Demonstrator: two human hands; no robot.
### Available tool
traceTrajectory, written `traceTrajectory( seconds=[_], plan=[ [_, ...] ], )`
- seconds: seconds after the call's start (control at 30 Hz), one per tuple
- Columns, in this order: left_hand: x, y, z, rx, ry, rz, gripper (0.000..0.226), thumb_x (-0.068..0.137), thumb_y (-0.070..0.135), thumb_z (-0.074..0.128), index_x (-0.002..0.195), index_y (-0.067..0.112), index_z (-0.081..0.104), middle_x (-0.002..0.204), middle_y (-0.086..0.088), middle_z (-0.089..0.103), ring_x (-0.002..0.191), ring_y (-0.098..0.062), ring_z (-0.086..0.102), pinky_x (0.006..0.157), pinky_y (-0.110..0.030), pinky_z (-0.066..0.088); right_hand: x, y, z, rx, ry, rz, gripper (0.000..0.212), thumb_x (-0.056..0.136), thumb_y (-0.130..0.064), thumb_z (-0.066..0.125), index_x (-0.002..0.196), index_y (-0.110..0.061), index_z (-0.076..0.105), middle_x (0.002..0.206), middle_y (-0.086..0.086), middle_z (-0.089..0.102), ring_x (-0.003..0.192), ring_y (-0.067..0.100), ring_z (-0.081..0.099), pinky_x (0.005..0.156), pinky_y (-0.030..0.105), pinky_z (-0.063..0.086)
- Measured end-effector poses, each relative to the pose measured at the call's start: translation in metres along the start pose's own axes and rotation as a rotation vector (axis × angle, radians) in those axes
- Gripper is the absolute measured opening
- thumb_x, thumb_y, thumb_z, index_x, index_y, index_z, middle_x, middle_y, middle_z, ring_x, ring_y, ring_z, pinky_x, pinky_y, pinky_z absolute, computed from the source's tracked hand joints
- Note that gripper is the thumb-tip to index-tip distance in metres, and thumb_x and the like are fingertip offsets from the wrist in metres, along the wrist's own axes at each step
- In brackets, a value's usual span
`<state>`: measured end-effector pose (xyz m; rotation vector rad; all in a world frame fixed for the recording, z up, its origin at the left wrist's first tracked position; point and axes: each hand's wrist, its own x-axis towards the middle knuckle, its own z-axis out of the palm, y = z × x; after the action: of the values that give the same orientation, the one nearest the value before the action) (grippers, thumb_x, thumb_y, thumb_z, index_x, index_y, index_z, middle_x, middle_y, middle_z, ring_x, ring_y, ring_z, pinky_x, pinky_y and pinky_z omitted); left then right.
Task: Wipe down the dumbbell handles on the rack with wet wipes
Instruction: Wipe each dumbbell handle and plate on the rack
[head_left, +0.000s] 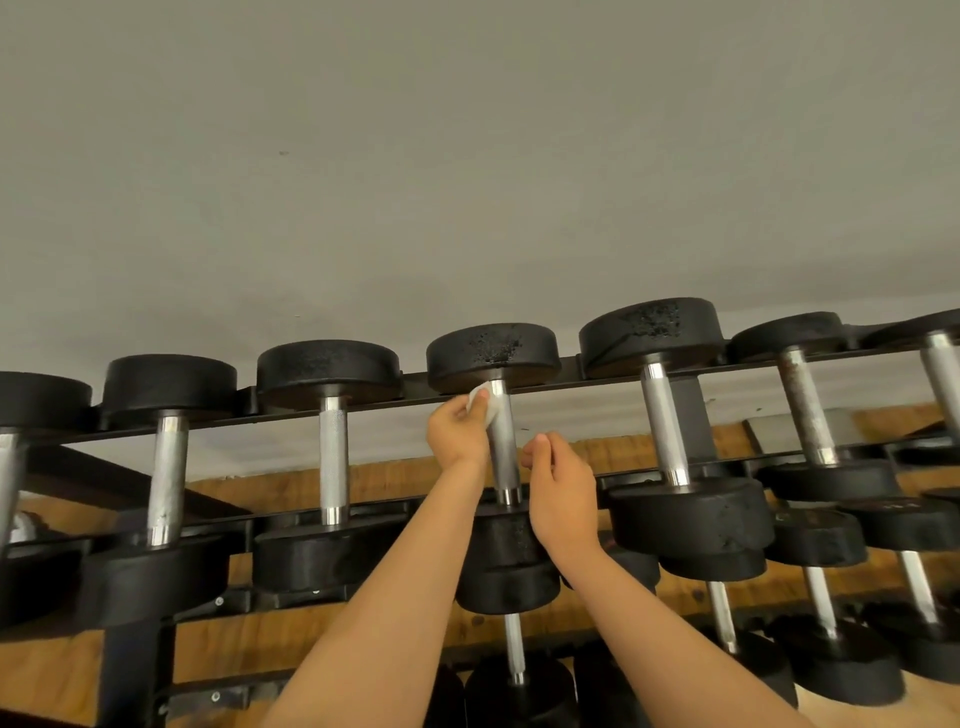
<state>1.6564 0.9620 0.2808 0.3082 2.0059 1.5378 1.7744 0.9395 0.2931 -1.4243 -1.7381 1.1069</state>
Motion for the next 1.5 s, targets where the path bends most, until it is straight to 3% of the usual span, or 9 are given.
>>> traceTrajectory(
  seconds=[0.33, 0.43, 0.63, 0.73, 0.83, 1.1, 1.23, 1.37, 1.5],
  plan=[
    [-0.004, -0.005, -0.007, 0.044, -0.04, 0.027, 0.022, 0.091, 0.026, 0.068, 0.077, 0.01, 0.068, 0.069, 0.002, 0.06, 0.068, -0.009, 0.055, 0.065, -0.018, 0.044, 0.0, 0.0, 0.0, 0.004, 0.0, 0.011, 0.033, 0.104, -0.025, 0.039, 0.082, -0.011, 0.06, 0.077, 0.007, 0.064, 0.073, 0.018, 0.061, 0.069, 0.033, 0.05],
    [-0.008, -0.008, -0.018, 0.094, -0.148, 0.011, 0.012, 0.085, 0.027, 0.074, 0.083, 0.017, 0.069, 0.08, 0.004, 0.067, 0.079, -0.012, 0.063, 0.074, -0.023, 0.052, 0.0, -0.001, 0.0, 0.003, 0.008, -0.002, 0.033, 0.104, -0.024, 0.039, 0.082, -0.011, 0.06, 0.076, 0.007, 0.063, 0.072, 0.017, 0.06, 0.068, 0.033, 0.05],
    [-0.016, -0.009, -0.041, 0.369, -0.404, -0.011, 0.019, 0.079, 0.028, 0.08, 0.084, 0.015, 0.068, 0.091, -0.005, 0.071, 0.088, -0.017, 0.067, 0.085, -0.037, 0.057, 0.0, 0.0, 0.0, 0.011, 0.0, -0.006, 0.033, 0.104, -0.024, 0.039, 0.083, -0.011, 0.061, 0.075, 0.005, 0.063, 0.07, 0.016, 0.059, 0.065, 0.03, 0.048],
    [-0.02, -0.011, -0.049, 0.587, -0.54, -0.007, 0.026, 0.075, 0.029, 0.084, 0.087, 0.011, 0.069, 0.089, -0.005, 0.069, 0.085, -0.016, 0.063, 0.075, -0.03, 0.052, -0.001, 0.0, -0.001, 0.012, -0.01, 0.006, 0.031, 0.104, -0.025, 0.039, 0.085, -0.012, 0.061, 0.078, 0.004, 0.064, 0.073, 0.012, 0.06, 0.065, 0.022, 0.046],
    [-0.019, -0.008, -0.051, 0.706, -0.593, 0.002, 0.035, 0.072, 0.028, 0.085, 0.099, 0.012, 0.068, 0.1, -0.002, 0.067, 0.095, -0.017, 0.061, 0.081, -0.029, 0.05, -0.001, -0.002, -0.002, 0.007, -0.012, 0.011, 0.03, 0.104, -0.025, 0.039, 0.085, -0.013, 0.061, 0.079, 0.002, 0.064, 0.073, 0.007, 0.06, 0.062, 0.013, 0.042],
    [-0.024, -0.016, -0.057, 0.628, -0.478, 0.101, 0.017, 0.075, 0.016, 0.083, 0.076, 0.014, 0.065, 0.078, 0.004, 0.061, 0.078, -0.008, 0.057, 0.064, -0.017, 0.04, 0.0, 0.0, -0.001, 0.02, -0.008, 0.01, 0.032, 0.103, -0.025, 0.04, 0.085, -0.011, 0.061, 0.078, 0.004, 0.064, 0.073, 0.012, 0.06, 0.063, 0.017, 0.043],
    [-0.028, -0.018, -0.056, 0.48, -0.357, 0.095, 0.03, 0.081, 0.012, 0.078, 0.06, 0.019, 0.057, 0.062, 0.008, 0.054, 0.059, -0.001, 0.051, 0.057, -0.01, 0.039, 0.0, 0.001, -0.001, 0.018, 0.0, 0.0, 0.031, 0.103, -0.025, 0.041, 0.084, -0.011, 0.061, 0.076, 0.006, 0.064, 0.072, 0.014, 0.061, 0.064, 0.021, 0.046],
    [-0.022, -0.004, -0.04, 0.287, -0.205, -0.004, 0.025, 0.085, 0.014, 0.074, 0.066, 0.021, 0.06, 0.071, 0.003, 0.061, 0.071, -0.011, 0.057, 0.078, -0.029, 0.049, 0.0, 0.001, -0.001, 0.003, -0.013, 0.004, 0.032, 0.103, -0.025, 0.04, 0.083, -0.011, 0.061, 0.077, 0.007, 0.064, 0.072, 0.015, 0.06, 0.061, 0.013, 0.043],
    [-0.004, 0.02, -0.017, 0.135, -0.096, -0.086, 0.01, 0.085, 0.02, 0.075, 0.082, 0.019, 0.066, 0.085, 0.006, 0.063, 0.088, -0.014, 0.06, 0.088, -0.029, 0.047, 0.001, 0.002, -0.001, 0.007, -0.009, 0.003, 0.034, 0.103, -0.025, 0.039, 0.083, -0.01, 0.061, 0.079, 0.009, 0.065, 0.074, 0.019, 0.061, 0.062, 0.016, 0.043]
  ],
)
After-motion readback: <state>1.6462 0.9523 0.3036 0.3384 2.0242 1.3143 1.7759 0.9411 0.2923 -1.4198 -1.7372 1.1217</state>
